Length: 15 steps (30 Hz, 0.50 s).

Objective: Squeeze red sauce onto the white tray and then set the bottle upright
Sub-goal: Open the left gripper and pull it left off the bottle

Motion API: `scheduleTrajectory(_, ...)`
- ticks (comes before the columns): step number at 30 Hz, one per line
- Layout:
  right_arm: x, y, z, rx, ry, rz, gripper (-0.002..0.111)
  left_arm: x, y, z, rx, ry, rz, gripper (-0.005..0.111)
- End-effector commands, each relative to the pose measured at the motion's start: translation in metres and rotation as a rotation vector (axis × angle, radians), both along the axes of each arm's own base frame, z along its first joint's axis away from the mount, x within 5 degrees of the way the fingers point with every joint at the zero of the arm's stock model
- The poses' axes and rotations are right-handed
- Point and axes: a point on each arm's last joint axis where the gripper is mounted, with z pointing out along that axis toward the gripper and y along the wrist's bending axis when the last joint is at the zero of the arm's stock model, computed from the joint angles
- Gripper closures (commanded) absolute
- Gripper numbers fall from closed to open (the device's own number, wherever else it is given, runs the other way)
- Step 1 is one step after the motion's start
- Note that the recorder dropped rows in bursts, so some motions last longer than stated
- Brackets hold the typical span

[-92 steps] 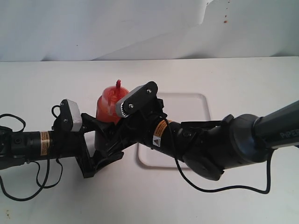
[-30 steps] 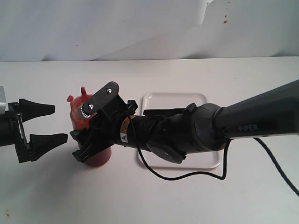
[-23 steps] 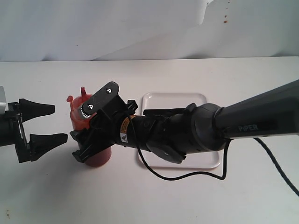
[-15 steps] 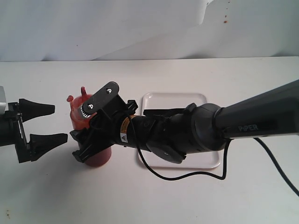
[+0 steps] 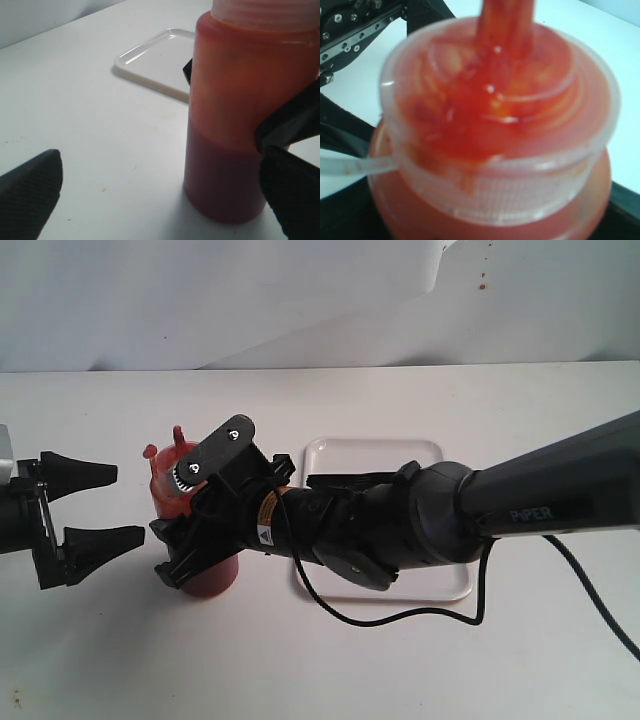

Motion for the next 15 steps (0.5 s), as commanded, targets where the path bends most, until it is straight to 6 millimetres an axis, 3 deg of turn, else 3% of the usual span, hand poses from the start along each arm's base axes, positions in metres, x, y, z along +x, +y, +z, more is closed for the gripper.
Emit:
scheduleTrajectory(1,0.0008,0.0018,0.0072,0.032,-0.012,-0.003,0.108,-0.0006,-0.0009,0.0034,-0.015,-0.005,-0.005,0.002)
scheduleTrajectory(13,0.0008,0.0018,0.0062,0.029,-0.010,-0.003,0.108,-0.0006,-0.0009,0.0034,-0.015,-0.005,-0.005,0.002)
scheduleTrajectory(15,0.0008,0.0018,0.0062,0.029,-0.010,-0.003,0.103,-0.0006,-0.0009,0.0034,-0.015,-0.005,-0.005,0.002)
